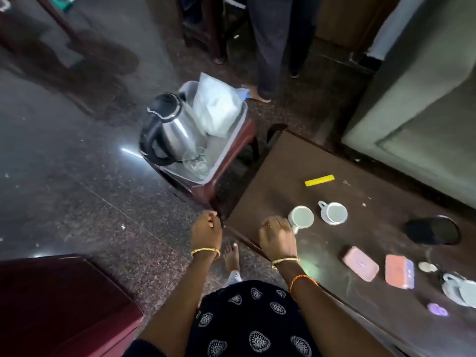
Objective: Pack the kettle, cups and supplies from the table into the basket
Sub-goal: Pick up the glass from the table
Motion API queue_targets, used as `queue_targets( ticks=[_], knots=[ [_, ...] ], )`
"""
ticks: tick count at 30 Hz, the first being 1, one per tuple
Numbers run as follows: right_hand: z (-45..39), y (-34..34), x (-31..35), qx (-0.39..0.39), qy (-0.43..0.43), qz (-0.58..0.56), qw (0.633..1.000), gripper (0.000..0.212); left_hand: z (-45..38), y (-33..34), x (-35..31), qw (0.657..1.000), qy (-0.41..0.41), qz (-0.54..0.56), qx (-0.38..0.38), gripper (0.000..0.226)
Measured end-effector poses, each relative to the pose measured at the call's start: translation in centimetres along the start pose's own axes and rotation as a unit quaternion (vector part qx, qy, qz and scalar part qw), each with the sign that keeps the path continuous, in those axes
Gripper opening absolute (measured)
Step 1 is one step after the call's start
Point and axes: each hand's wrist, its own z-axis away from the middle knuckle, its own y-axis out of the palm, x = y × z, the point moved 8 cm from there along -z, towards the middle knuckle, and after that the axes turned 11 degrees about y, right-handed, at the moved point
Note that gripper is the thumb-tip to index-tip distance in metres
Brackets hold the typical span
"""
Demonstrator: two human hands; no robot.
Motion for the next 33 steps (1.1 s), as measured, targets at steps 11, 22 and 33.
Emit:
queue_targets(
  ticks=[11, 22, 33],
  knots=[
    [-9.8, 11.2, 13.4, 0.115, 0.067, -0.109, 0.985, 0.016, -11.9, -5.6, 2.1, 0.995, -0.039, 0.083, -0.042, 0.02],
    [-14.9, 18.2, 15.1, 0.131, 0.001, 0.063, 0.989, 0.083, -18.7, -2.4, 4.4, 0.993, -0.054, 0.1, 0.042, 0.025],
    [-11.2, 9.4, 14.6, 0.03, -0.018, -0.157, 0.987, 0.069, -12.4, -5.0, -2.4, 0.965, 0.131, 0.123, -0.189, 0.028]
  ],
)
